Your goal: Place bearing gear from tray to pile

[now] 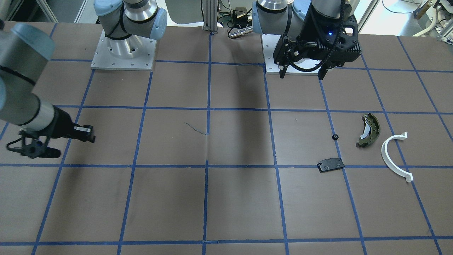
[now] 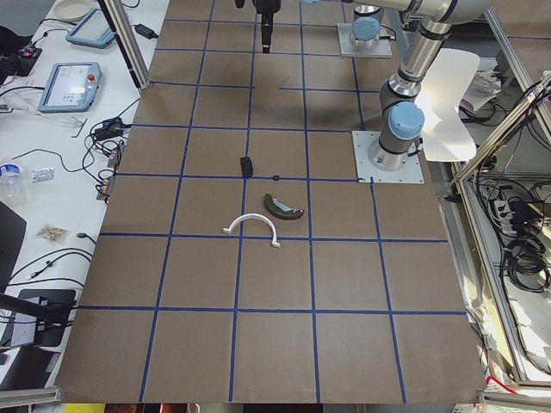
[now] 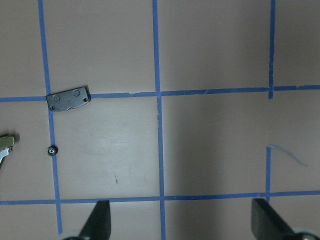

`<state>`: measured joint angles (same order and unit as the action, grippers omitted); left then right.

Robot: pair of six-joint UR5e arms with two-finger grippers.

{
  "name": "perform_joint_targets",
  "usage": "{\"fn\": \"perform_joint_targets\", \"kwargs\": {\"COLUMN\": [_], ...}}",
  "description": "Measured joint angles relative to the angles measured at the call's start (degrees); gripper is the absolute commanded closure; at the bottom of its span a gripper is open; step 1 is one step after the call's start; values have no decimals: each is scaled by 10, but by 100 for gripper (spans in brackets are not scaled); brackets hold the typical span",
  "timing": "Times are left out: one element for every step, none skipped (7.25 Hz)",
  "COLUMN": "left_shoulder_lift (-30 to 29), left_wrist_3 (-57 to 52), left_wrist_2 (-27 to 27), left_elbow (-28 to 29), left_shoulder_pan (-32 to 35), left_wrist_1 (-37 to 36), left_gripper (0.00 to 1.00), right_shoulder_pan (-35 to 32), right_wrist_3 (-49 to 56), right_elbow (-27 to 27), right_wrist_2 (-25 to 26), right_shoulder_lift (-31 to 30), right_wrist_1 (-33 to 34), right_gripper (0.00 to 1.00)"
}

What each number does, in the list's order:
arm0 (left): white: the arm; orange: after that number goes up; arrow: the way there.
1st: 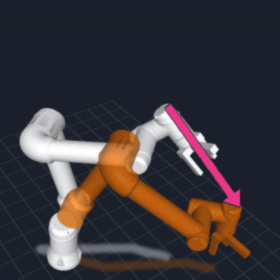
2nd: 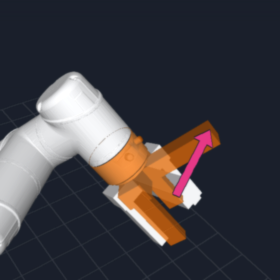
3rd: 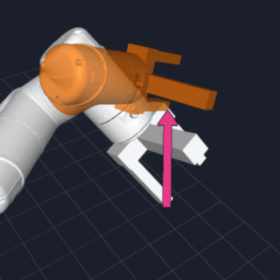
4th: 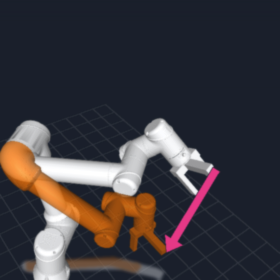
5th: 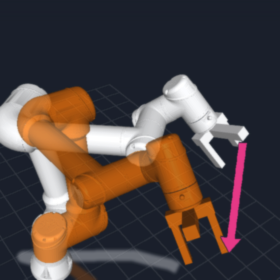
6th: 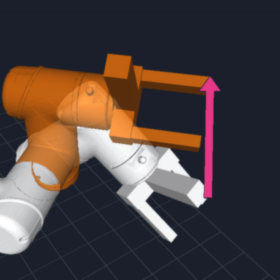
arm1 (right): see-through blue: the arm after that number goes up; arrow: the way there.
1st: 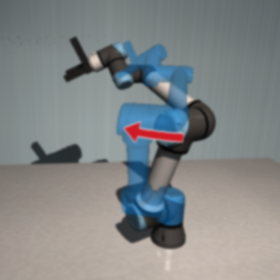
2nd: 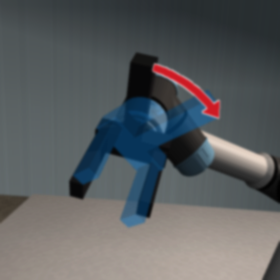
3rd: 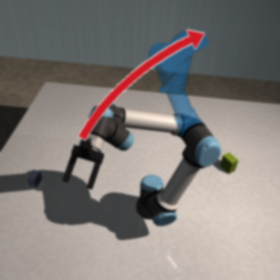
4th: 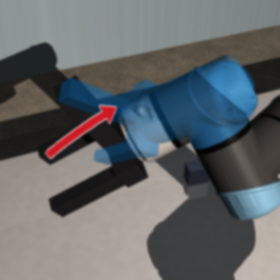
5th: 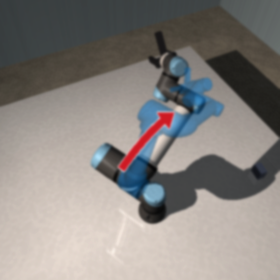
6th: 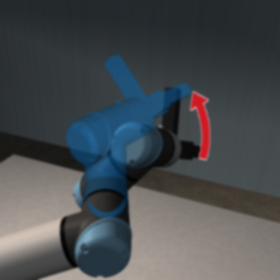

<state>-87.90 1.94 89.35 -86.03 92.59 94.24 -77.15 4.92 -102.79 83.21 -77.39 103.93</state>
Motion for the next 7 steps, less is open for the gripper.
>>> {"fn": "perform_joint_targets", "kwargs": {"left_shoulder_lift": [1,1,1,1,2,2,2], "left_wrist_3": [0,0,0,0,0,0,0], "left_wrist_2": [-3,-3,-3,-3,-4,-4,-3], "left_elbow": [0,0,-1,-1,-1,-1,-1], "left_shoulder_pan": [-2,-3,-3,-3,-2,-3,-3], "left_wrist_1": [3,4,5,5,5,5,6], "left_gripper": [0,0,0,0,0,0,0], "right_shoulder_pan": [-53,-108,-160,-209,-253,-292,-324], "right_wrist_3": [-81,-159,-224,-290,-351,-399,-441], "right_elbow": [-21,-33,-38,-38,-37,-36,-34], "right_wrist_2": [-13,-21,-28,-33,-42,-57,-69], "right_shoulder_lift": [-6,-3,9,28,53,80,106], "right_wrist_1": [29,56,86,130,181,231,279], "right_gripper": [100,100,100,100,100,100,100]}}
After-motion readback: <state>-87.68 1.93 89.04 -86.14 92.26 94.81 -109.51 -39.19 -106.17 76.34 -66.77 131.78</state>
